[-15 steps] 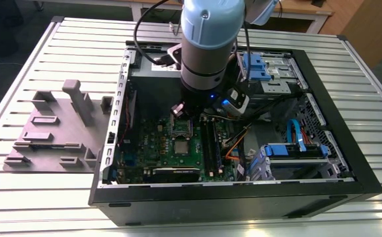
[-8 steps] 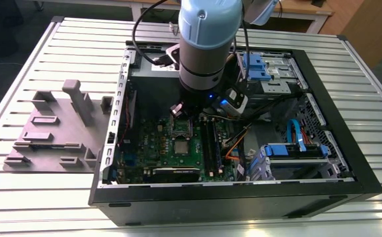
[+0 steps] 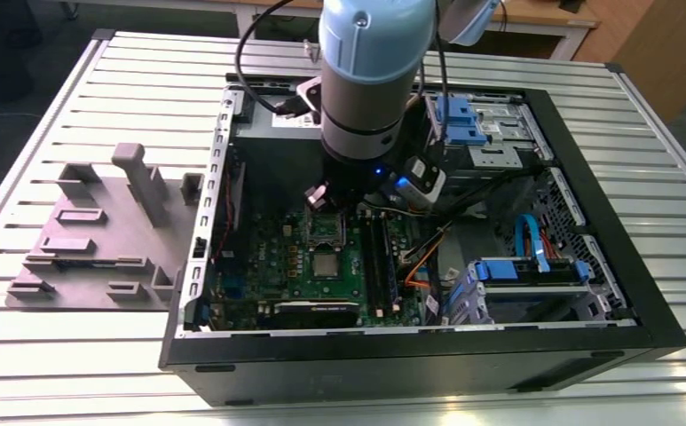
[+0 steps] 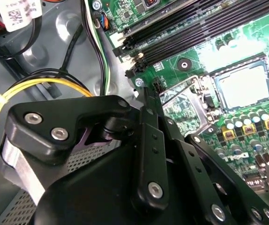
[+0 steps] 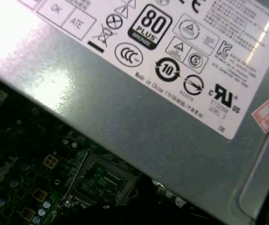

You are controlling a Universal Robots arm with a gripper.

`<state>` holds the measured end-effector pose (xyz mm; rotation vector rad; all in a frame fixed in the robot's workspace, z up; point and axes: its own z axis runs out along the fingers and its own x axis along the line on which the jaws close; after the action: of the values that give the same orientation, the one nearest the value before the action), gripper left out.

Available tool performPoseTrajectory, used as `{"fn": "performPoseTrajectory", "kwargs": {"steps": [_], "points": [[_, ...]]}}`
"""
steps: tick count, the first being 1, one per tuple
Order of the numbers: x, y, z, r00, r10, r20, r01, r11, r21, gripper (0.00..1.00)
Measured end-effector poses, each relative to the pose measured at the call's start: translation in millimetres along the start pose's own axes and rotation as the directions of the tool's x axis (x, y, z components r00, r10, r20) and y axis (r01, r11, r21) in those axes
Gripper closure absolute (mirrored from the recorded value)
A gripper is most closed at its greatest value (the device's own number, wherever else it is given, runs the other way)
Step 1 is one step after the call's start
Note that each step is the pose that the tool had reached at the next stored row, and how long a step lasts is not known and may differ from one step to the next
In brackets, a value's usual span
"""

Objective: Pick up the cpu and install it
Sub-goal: 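Close the cpu cover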

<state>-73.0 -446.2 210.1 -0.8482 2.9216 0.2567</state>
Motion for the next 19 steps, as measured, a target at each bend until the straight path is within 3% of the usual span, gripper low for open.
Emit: {"fn": "performPoseTrajectory", "kwargs": {"steps": [6,19], "points": [[0.1,-0.9,-10.4,1.0,0.0,-0.0001,0.0,1.0,0.0001,0.9],[-3.2,-3.0,-2.3,1.0,0.0,0.0019,0.0,1.0,-0.0016,0.9]]}}
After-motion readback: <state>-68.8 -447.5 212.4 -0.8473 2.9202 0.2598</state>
